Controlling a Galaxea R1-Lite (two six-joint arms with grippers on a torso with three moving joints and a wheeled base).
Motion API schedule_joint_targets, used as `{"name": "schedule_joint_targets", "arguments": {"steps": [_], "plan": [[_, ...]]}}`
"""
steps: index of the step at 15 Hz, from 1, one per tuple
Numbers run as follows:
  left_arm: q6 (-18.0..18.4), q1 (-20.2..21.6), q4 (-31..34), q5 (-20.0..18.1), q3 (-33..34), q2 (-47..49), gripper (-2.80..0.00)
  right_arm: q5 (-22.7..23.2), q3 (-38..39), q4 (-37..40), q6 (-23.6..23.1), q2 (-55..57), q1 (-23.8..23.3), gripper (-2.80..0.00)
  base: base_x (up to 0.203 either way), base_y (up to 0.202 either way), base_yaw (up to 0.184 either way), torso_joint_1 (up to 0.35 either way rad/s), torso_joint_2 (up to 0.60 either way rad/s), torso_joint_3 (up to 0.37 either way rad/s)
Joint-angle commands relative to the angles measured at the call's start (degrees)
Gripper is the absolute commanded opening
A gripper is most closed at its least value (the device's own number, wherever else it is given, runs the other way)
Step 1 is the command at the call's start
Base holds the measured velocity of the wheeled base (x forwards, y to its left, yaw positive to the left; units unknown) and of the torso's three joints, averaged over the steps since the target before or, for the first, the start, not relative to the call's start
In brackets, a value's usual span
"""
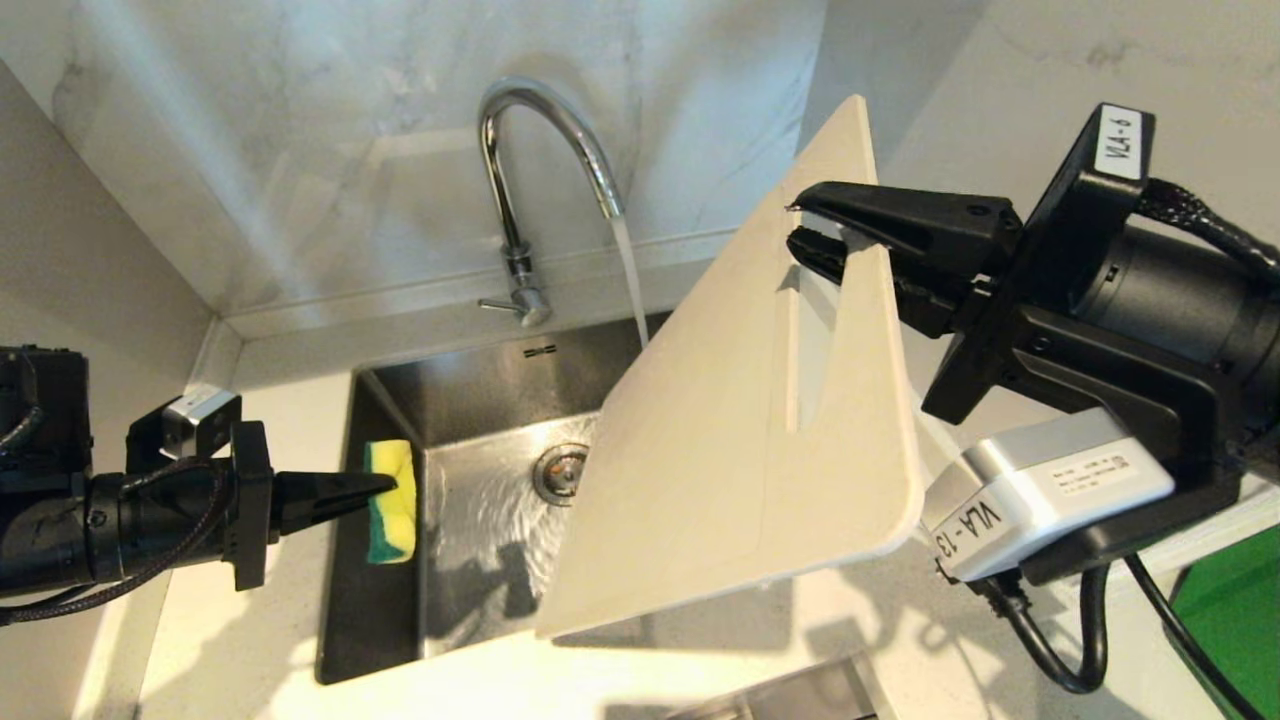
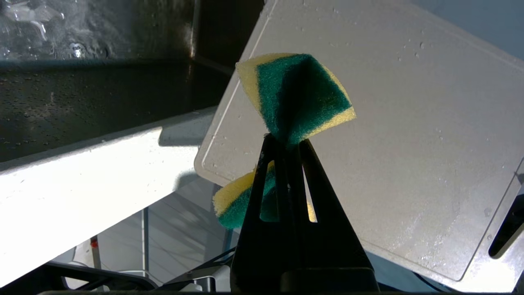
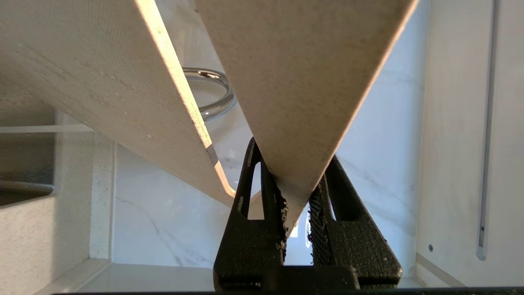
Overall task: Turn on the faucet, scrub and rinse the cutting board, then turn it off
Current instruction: Put down the cutting board
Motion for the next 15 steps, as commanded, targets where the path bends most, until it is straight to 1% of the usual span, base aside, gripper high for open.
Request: {"name": "schedule_joint_targets", "arguments": {"steps": [1, 3, 7, 12, 15], "plan": [[-0.32, 0.0, -0.22, -0.12, -0.06, 0.19, -2.8, 0.17, 0.8, -0.24, -0.54, -1.29, 0.03, -2.8, 0.0, 0.0, 0.0, 0.0, 0.0, 0.0], [-0.25, 0.49, -0.17, -0.19, -0.06, 0.28, -2.8, -0.13, 1.39, -0.24, -0.54, -1.84, -0.04, -2.8, 0.0, 0.0, 0.0, 0.0, 0.0, 0.0], [-0.23, 1.06, -0.14, -0.3, -0.06, 0.36, -2.8, -2.75, 2.89, -0.5, -0.39, -3.32, -0.13, -2.8, 0.0, 0.0, 0.0, 0.0, 0.0, 0.0], [-0.23, 1.06, -0.14, -0.47, -0.06, 0.36, -2.8, -9.73, 6.09, -6.98, 1.04, -4.12, -0.68, -2.8, 0.0, 0.0, 0.0, 0.0, 0.0, 0.0], [-0.15, 1.06, -0.14, -0.56, -0.06, 0.36, -2.8, -13.55, 8.3, -7.53, 1.1, -5.18, -3.19, -2.8, 0.0, 0.0, 0.0, 0.0, 0.0, 0.0]]}}
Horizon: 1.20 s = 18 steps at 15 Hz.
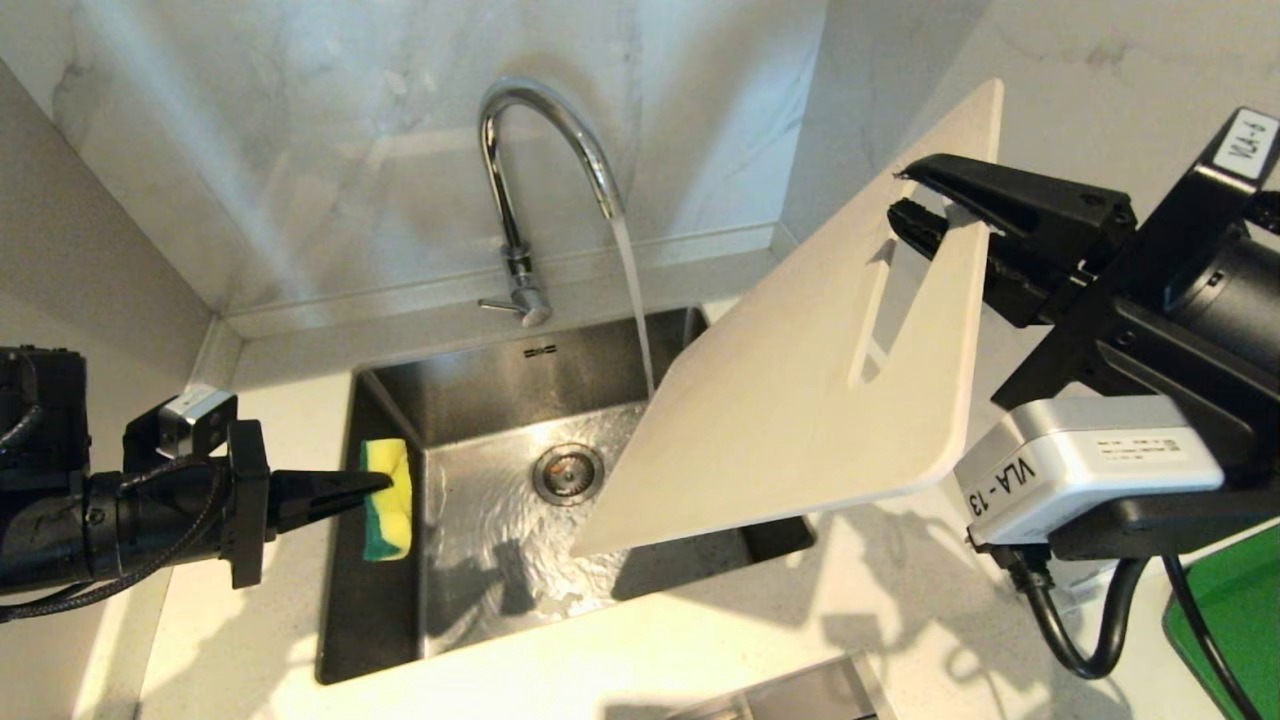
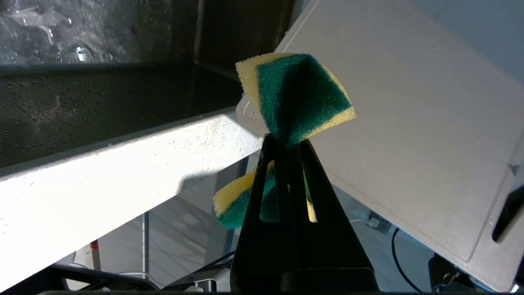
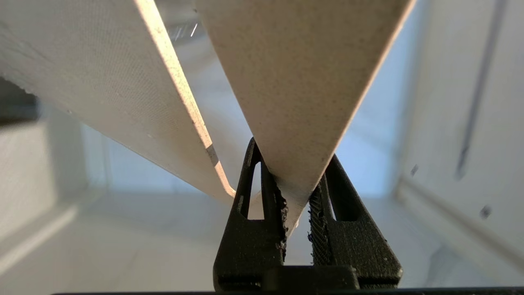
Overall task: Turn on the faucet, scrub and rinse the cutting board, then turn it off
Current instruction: Put down the cutting board
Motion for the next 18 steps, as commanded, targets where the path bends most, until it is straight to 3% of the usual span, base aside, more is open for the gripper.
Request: {"name": "schedule_joint_targets", "arguments": {"steps": [1, 6, 14, 18], "plan": [[-0.32, 0.01, -0.14, -0.21, 0.03, 0.17, -2.8, -1.9, 2.13, -0.22, -0.41, -1.24, -2.2, -2.8, 0.0, 0.0, 0.0, 0.0, 0.0, 0.0], [-0.14, -0.08, -0.14, -0.38, 0.11, 0.87, -2.8, -3.75, 2.63, -0.17, -0.36, -1.08, -4.31, -2.8, 0.0, 0.0, 0.0, 0.0, 0.0, 0.0], [-0.14, 0.01, -0.22, -0.47, 0.29, 1.31, -2.8, -13.71, 3.13, -0.61, -1.07, -1.45, -4.44, -2.8, 0.0, 0.0, 0.0, 0.0, 0.0, 0.0], [-0.14, 0.01, -0.22, -0.47, 0.29, 1.4, -2.8, -18.8, 4.54, -4.77, -1.68, -0.91, -4.44, -2.8, 0.0, 0.0, 0.0, 0.0, 0.0, 0.0]]}}
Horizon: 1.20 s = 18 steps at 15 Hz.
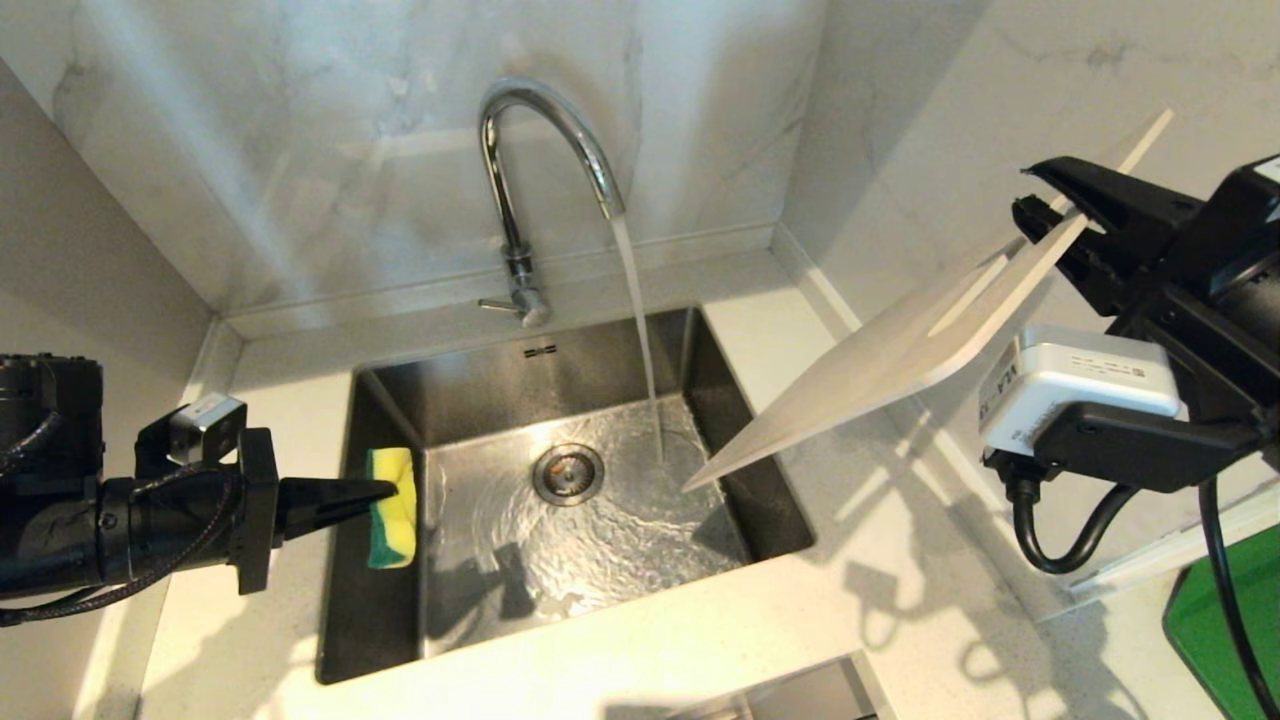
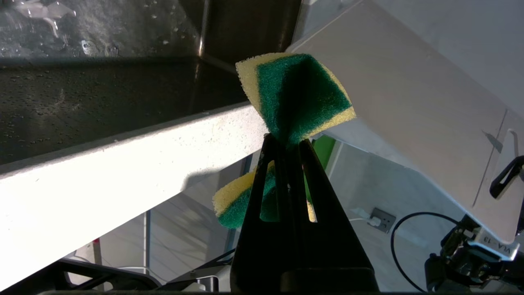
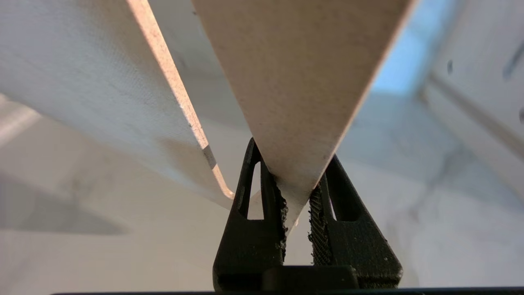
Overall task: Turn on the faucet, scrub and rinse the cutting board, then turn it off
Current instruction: Put down the cutting board
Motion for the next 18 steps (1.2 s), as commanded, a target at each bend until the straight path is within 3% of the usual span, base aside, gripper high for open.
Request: {"name": "schedule_joint_targets", "arguments": {"steps": [1, 7, 18], "plan": [[-0.29, 0.01, -0.16, -0.19, -0.02, 0.19, -2.8, -1.98, 1.12, -0.88, -0.59, 0.74, 0.01, -2.8, 0.0, 0.0, 0.0, 0.0, 0.0, 0.0], [-0.39, -0.08, -0.08, -0.19, -0.98, 1.33, -2.8, -10.04, 2.5, -3.34, 0.61, 2.42, 0.01, -2.8, 0.0, 0.0, 0.0, 0.0, 0.0, 0.0], [-0.46, -0.25, -0.08, -0.28, -1.6, 1.42, -2.8, -12.09, 1.99, -3.36, 2.84, 5.03, 0.01, -2.8, 0.0, 0.0, 0.0, 0.0, 0.0, 0.0]]}}
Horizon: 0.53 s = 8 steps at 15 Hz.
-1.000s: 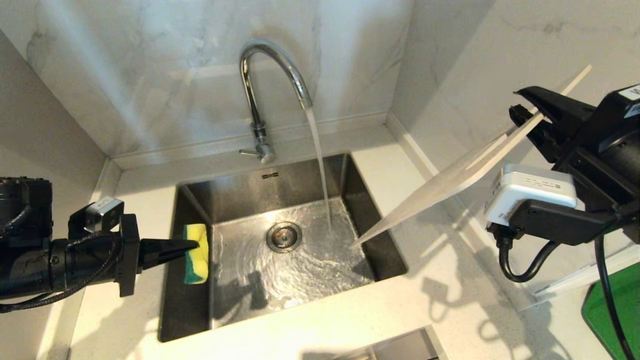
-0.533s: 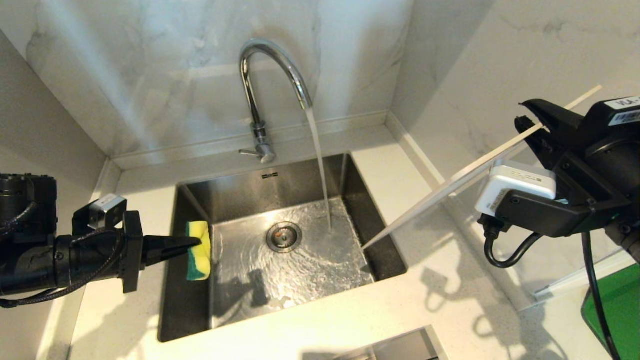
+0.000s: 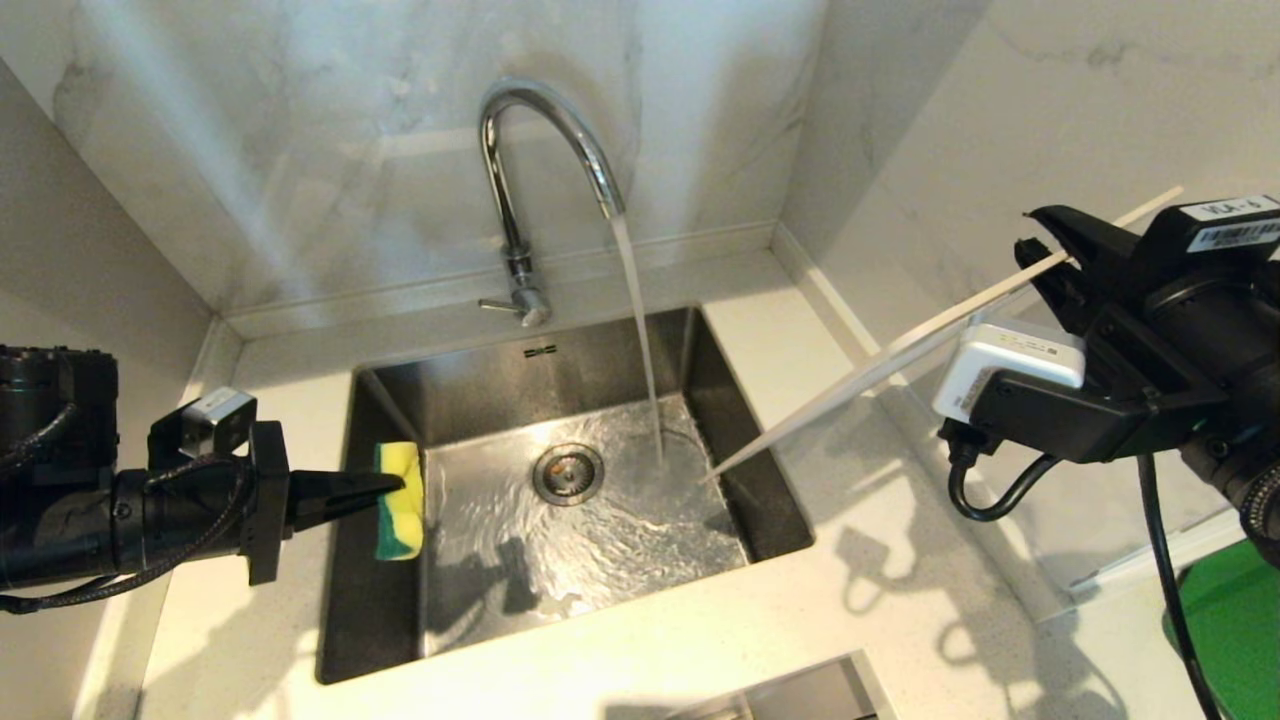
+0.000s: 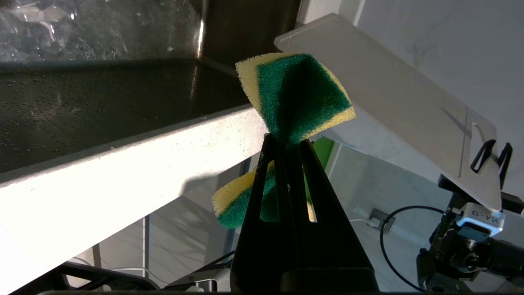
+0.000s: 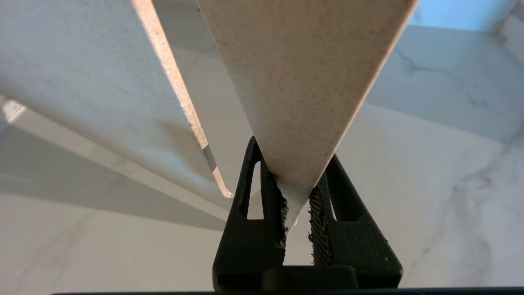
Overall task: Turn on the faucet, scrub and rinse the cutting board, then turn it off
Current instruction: Put down the cutting board
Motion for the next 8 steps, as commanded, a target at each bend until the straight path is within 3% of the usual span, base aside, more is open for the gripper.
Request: {"name": "schedule_joint_targets", "arguments": {"steps": [1, 8], "plan": [[-0.32, -0.07, -0.12, -0.26, -0.08, 0.04, -2.8, -0.33, 0.16, -0.22, -0.62, 0.79, 0.01, -2.8, 0.0, 0.0, 0.0, 0.0, 0.0, 0.0], [-0.32, -0.16, -0.12, -0.19, 0.01, -0.05, -2.8, -3.55, 2.75, -0.22, 0.93, 0.11, 0.01, -2.8, 0.0, 0.0, 0.0, 0.0, 0.0, 0.0]]}}
